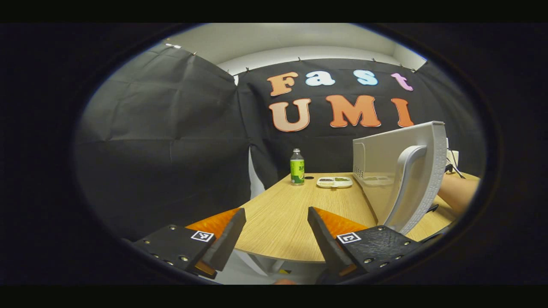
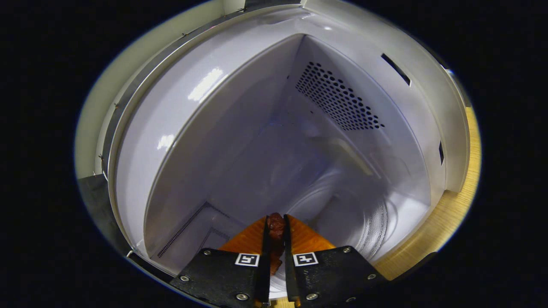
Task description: Open the microwave oven with the left hand, put the food in, and close the microwave oven.
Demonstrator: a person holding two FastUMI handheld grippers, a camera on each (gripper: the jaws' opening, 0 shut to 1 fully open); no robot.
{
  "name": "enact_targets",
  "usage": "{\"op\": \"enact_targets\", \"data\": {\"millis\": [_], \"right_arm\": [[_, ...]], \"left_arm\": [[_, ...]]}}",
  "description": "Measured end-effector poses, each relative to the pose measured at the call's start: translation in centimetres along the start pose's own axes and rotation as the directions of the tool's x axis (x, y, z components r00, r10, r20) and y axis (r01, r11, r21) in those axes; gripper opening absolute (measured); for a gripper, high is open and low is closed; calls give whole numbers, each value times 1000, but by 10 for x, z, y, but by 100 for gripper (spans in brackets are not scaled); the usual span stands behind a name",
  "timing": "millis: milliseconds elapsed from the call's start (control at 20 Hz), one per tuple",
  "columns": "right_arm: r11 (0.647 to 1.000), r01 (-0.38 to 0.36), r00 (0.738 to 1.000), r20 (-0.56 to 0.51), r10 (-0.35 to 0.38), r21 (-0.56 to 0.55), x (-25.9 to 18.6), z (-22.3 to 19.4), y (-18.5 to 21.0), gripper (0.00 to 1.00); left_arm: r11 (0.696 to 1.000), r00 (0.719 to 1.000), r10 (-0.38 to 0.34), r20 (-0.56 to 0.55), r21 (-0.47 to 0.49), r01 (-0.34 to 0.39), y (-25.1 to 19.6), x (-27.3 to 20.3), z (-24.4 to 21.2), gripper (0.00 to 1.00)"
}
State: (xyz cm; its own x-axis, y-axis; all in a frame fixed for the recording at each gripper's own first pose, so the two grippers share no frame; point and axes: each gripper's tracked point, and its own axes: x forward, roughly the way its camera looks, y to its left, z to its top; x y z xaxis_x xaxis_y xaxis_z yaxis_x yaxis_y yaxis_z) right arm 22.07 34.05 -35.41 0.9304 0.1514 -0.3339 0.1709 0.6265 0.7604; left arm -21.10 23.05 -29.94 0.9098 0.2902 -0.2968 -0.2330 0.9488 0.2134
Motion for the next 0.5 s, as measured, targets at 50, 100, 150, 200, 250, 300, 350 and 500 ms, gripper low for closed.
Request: {"op": "enact_targets", "data": {"millis": [50, 100, 150, 200, 250, 300, 350, 500], "right_arm": [[1000, 24, 1000, 9, -24, -14, 3, 0, -5, 16], [998, 46, 999, 6, -46, -31, 5, -3, -8, 20], [997, 57, 998, -6, -57, -51, 7, -3, -10, 23], [995, 64, 998, -13, -65, -71, 5, -6, -10, 30], [992, 82, 996, -13, -83, -100, 0, -7, -14, 37], [986, 91, 996, -6, -93, -138, -1, -6, -16, 53], [977, 111, 994, 8, -111, -183, -5, -2, -20, 60], [952, 143, 990, 50, -134, -271, -17, 13, -27, 91]], "left_arm": [[1000, 1000, -5, 3, -4, 5, -2, 0, 1, 88], [1000, 1000, -12, 5, -9, 12, -5, -1, 2, 88], [1000, 1000, -16, 3, -11, 16, -7, -1, 1, 88], [1000, 1000, -19, 0, -12, 19, -8, 0, 0, 88], [1000, 1000, -22, -3, -11, 22, -10, 0, 0, 88], [1000, 1000, -24, -3, -8, 24, -12, 1, 1, 88], [1000, 1000, -27, 1, -5, 27, -14, 1, 3, 89], [999, 999, -37, 11, 4, 37, -22, 1, 9, 89]]}}
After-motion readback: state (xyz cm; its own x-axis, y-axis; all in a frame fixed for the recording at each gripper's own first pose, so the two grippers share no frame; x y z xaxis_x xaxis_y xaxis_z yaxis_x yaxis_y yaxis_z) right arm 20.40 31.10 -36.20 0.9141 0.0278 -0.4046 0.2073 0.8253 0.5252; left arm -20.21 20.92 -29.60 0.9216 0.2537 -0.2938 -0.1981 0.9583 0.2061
